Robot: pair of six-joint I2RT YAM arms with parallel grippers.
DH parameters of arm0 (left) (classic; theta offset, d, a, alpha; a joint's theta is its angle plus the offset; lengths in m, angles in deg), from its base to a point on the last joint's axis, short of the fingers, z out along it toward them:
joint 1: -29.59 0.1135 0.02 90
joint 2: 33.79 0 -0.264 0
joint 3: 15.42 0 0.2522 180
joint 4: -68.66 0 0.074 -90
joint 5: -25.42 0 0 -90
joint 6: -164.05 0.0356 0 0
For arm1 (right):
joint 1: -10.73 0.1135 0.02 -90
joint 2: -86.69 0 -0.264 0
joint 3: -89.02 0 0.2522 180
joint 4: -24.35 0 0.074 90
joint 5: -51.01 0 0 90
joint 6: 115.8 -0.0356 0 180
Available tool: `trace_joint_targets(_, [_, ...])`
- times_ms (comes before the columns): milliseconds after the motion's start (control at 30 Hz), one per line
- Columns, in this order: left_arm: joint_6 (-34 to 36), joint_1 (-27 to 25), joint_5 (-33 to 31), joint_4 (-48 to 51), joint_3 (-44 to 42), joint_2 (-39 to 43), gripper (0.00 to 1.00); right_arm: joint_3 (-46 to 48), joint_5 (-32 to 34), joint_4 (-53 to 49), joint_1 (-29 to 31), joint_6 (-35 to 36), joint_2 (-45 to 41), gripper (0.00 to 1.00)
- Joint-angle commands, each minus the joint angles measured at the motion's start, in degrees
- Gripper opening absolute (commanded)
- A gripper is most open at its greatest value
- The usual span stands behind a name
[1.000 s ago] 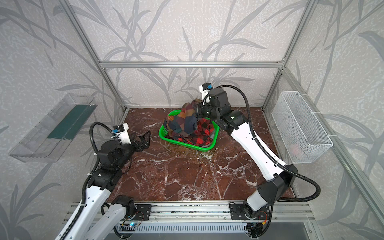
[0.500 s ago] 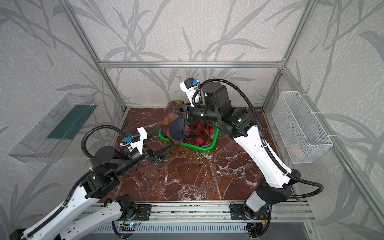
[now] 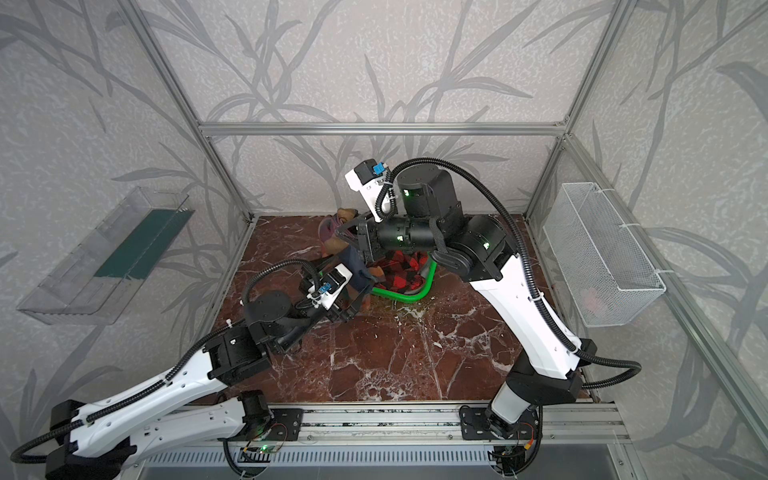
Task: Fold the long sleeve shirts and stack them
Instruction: 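Grasp the shirt with the left gripper and pull it out of the basket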
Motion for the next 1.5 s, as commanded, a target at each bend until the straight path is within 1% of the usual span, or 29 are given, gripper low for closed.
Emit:
trace_joint_targets(0, [2.4, -0.3, -4.7, -4.0, 1.3, 0.1, 0.90, 1.7, -0.2, 2.5, 1.1, -1.2, -2.1, 0.00])
trace_joint_targets(67, [1.8, -0.3, -4.2, -4.6, 0.8, 0.2, 0.76, 2.9, -0.4, 3.4, 1.2, -2.2, -2.6, 0.00])
trace_joint_targets(133, [1.2, -0.3, -4.2, -4.4, 0.6, 0.5, 0.59, 3.5, -0.3, 3.7, 1.2, -3.1, -2.9, 0.00])
trace_joint_targets(200, [1.5, -0.3, -3.9, -4.8, 0.2, 1.1, 0.48, 5.0, -0.2, 4.7, 1.3, -3.8, -3.6, 0.00])
trace_joint_targets(267, [1.6, -0.2, -3.3, -4.1, 0.6, 1.5, 0.32, 7.0, 0.9, 6.0, 1.3, -4.5, -4.4, 0.00])
trace_joint_targets(300, [1.6, -0.2, -3.3, -3.3, 1.1, 1.6, 0.21, 8.1, 1.5, 6.9, 1.2, -4.7, -4.9, 0.00])
trace_joint_targets(333, [1.5, -0.2, -3.4, -2.4, 1.7, 1.7, 0.02, 9.3, 2.3, 7.6, 1.2, -5.0, -5.4, 0.00])
trace_joint_targets(367, [1.5, -0.1, -3.8, -1.9, 2.0, 1.9, 0.00, 10.6, 3.3, 8.4, 1.2, -5.2, -5.9, 0.00])
trace_joint_targets(467, [1.6, -0.1, -5.1, -2.2, 2.2, 3.8, 0.00, 15.2, 6.1, 10.8, 0.1, -6.4, -8.0, 0.00])
trace_joint_targets(500, [1.4, -0.1, -6.0, -1.8, 2.7, 4.6, 0.00, 17.0, 6.4, 11.7, -0.9, -7.2, -8.9, 0.03])
trace_joint_targets(533, [0.8, -0.1, -6.9, -0.8, 3.6, 5.7, 0.00, 19.6, 6.5, 13.0, -2.6, -8.6, -10.0, 0.11])
trace_joint_targets(567, [0.3, 0.0, -7.6, 0.7, 5.0, 6.9, 0.00, 22.8, 6.0, 14.6, -5.0, -10.5, -11.3, 0.17])
trace_joint_targets(667, [-2.4, 0.0, -10.1, 7.4, 11.3, 9.6, 0.00, 32.4, 3.7, 18.5, -13.9, -16.1, -14.7, 0.29])
trace_joint_targets(700, [-2.7, 0.0, -11.1, 9.1, 13.5, 10.3, 0.00, 34.7, 3.6, 19.2, -16.4, -16.4, -15.5, 0.33])
trace_joint_targets(767, [-2.5, 0.0, -13.5, 11.7, 18.4, 11.3, 0.00, 39.2, 4.5, 20.1, -20.6, -16.4, -16.7, 0.44])
trace_joint_targets(867, [0.6, 0.0, -16.8, 13.7, 26.2, 12.0, 0.00, 44.6, 7.3, 20.5, -25.2, -16.5, -17.4, 0.54])
trace_joint_targets(933, [1.1, 0.0, -16.8, 16.1, 32.3, 11.4, 0.00, 48.4, 8.1, 21.7, -27.9, -16.5, -17.0, 0.60])
trace_joint_targets(1067, [2.3, 0.0, -15.8, 20.8, 44.0, 7.8, 0.00, 55.4, 9.6, 24.8, -31.4, -16.5, -14.4, 0.64])
trace_joint_targets(1167, [4.2, 0.0, -15.4, 23.9, 52.0, 4.3, 0.00, 59.6, 9.7, 28.1, -32.7, -16.5, -11.1, 0.64])
trace_joint_targets(1233, [4.1, 0.0, -15.6, 26.6, 56.3, 2.5, 0.00, 61.6, 10.2, 29.9, -33.1, -16.5, -8.8, 0.64])
trace_joint_targets(1333, [4.4, 0.0, -15.7, 28.3, 56.8, 1.9, 0.00, 63.6, 11.6, 31.9, -33.4, -16.5, -5.4, 0.62])
trace_joint_targets(1467, [4.6, 0.0, -16.6, 27.8, 52.8, 3.1, 0.00, 65.6, 14.7, 33.8, -34.1, -16.3, -1.5, 0.59])
